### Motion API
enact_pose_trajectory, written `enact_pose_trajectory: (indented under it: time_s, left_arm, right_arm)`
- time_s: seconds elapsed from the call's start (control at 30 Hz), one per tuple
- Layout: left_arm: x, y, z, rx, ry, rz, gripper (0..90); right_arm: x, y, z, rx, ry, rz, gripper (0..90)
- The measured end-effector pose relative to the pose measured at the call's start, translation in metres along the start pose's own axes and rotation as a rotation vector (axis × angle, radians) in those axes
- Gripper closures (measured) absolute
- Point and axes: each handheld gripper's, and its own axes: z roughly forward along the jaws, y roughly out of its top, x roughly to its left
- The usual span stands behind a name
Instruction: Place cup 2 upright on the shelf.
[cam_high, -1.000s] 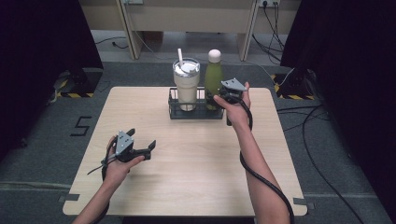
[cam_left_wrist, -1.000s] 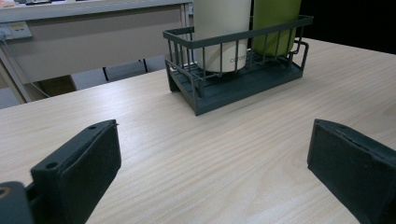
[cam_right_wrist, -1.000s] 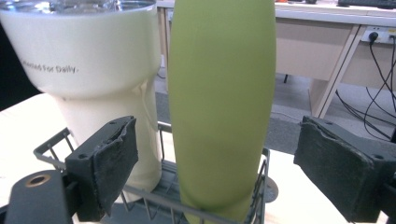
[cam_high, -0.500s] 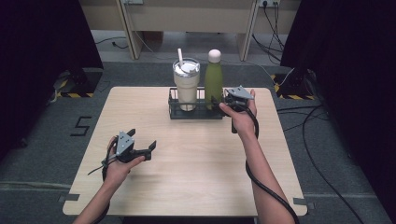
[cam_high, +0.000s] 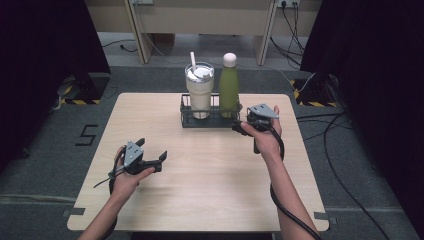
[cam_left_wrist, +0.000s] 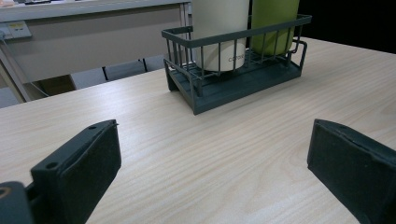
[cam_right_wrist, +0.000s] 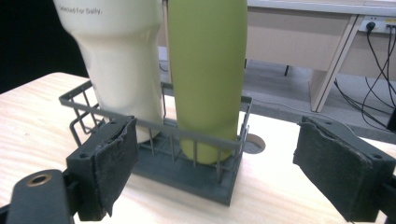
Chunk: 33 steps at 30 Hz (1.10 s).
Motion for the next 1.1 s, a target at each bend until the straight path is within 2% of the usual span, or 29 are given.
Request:
enact_pose_trajectory:
  time_s: [0.4,1.1]
  left_arm:
    - [-0.002,0.000,0.000,0.002,-0.003,0.000,2.1]
    - [-0.003,-0.001,-0.001,0.006,-0.005,0.007,2.2]
  right_arm:
    - [-0.005,-0.017,-0.021,0.018,0.012,-0.006,13.6]
    - [-0.014,-0.056,-0.060,0.049,-0.003,-0.011,13.6]
